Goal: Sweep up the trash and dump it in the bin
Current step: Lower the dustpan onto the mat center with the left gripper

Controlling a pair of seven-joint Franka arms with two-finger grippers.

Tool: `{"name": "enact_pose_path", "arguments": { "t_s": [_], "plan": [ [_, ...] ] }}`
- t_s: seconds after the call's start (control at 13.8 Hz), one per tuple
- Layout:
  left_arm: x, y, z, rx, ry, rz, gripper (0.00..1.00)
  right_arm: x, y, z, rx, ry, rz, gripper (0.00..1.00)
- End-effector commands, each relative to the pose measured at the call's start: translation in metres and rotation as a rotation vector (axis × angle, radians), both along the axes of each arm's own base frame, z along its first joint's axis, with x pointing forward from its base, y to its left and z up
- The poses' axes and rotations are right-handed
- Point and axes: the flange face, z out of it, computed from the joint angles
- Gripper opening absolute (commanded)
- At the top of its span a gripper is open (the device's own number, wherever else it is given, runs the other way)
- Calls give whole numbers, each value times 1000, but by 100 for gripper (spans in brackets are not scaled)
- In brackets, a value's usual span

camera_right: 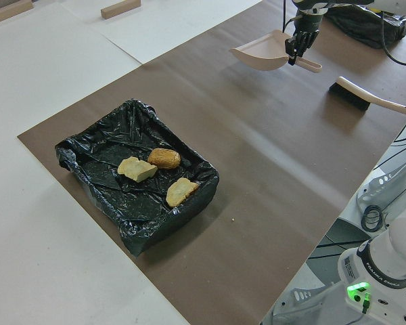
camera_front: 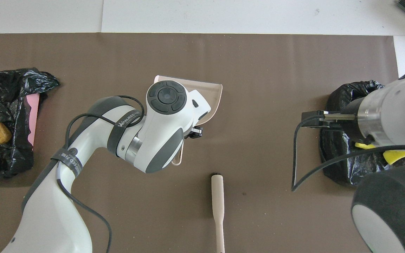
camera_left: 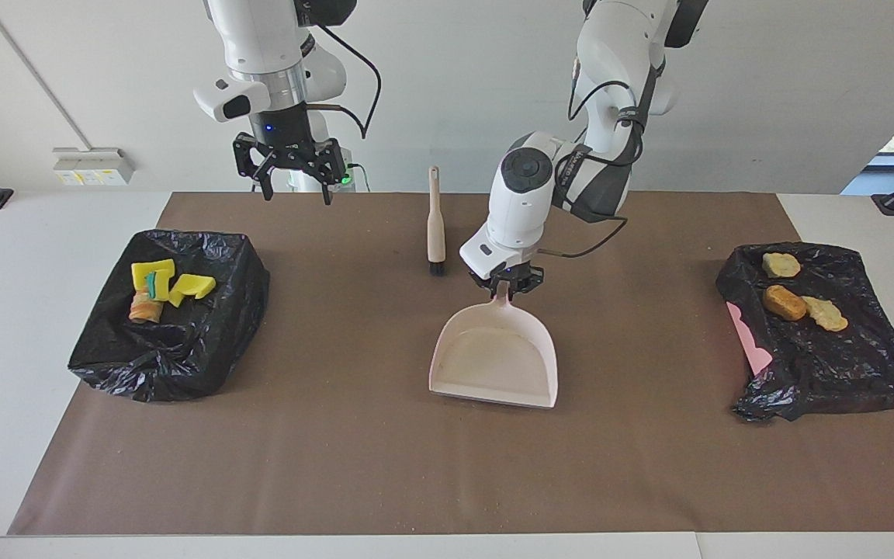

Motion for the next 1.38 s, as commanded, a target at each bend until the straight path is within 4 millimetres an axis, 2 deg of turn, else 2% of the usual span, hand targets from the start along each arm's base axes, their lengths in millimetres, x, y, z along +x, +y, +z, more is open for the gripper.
{"name": "enact_pose_path", "arguments": {
  "t_s": [0.0,0.15,0.36,0.44,0.65,0.73,0.87,0.95,1.02,1.31],
  "plan": [
    [38,-39,-22,-4,8,76,0,7,-33,20,-11,23,-11,100],
    [44,-49,-16,-17,-5,74,0,6,-66,22,-19,48,-1,100],
    [21,-80,-22,-16,-6,46,0,3,-114,30,-6,40,-33,100],
    [19,-83,-23,-20,-5,58,0,0,-130,33,-3,35,-33,100],
    [17,-87,-26,-35,-8,56,0,-5,-156,35,0,34,-48,100],
    [17,-86,-27,-35,-3,57,0,-6,-156,34,0,43,-43,100],
    [16,-84,-31,-32,6,61,0,-16,-141,22,34,86,11,100],
    [16,-84,-30,-38,8,64,8,-15,-140,20,38,89,35,100],
    [16,-84,-29,-40,8,64,21,-12,-140,19,34,85,64,100],
    [13,-83,-36,-38,4,64,26,-11,-159,20,33,96,79,100]
  ]
}}
